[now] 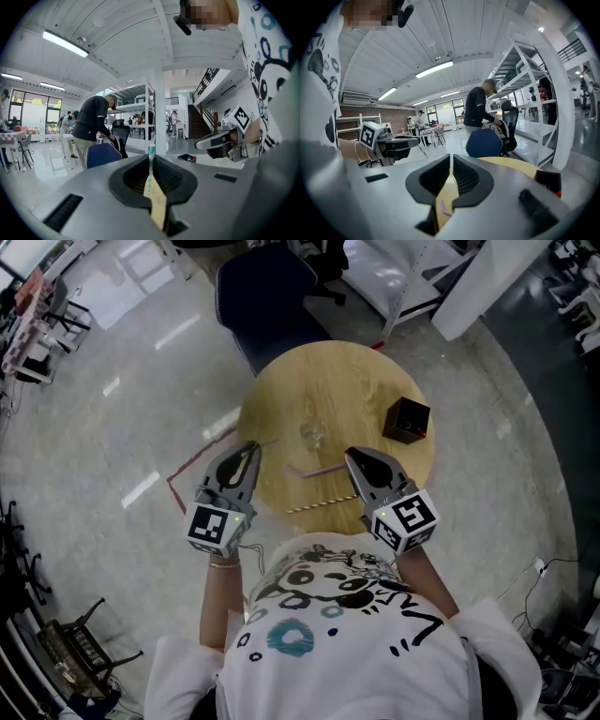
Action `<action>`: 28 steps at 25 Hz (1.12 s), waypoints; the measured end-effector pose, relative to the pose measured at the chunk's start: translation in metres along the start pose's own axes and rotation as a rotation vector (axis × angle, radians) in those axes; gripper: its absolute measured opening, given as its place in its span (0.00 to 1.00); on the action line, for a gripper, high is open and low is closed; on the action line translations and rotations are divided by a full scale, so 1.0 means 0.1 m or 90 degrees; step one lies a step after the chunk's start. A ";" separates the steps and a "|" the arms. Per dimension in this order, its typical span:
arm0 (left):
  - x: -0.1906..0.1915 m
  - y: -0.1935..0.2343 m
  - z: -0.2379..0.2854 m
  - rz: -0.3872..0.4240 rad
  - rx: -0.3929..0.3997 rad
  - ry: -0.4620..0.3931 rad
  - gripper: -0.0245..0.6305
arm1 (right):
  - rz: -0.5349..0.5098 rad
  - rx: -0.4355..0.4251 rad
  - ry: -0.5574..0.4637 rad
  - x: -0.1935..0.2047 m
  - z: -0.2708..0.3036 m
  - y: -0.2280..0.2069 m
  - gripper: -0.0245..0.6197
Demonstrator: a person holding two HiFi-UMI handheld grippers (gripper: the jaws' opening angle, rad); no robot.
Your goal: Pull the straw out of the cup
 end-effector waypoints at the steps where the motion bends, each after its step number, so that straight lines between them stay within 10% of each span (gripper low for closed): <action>1: 0.04 0.00 0.01 -0.005 -0.001 0.003 0.09 | 0.001 0.001 0.002 0.01 0.01 -0.01 0.08; 28: 0.69 0.00 0.13 -0.064 -0.004 0.045 0.09 | -0.024 -0.005 0.043 0.19 0.22 -0.09 0.08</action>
Point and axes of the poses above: the fingertips, and each gripper's own axes: z forward along the fingers, y to its left, x out of its underside, the point moved 4 cm from there along -z, backward along the fingers, and after that the axes turned 11 degrees about z, right-handed, at the moved point
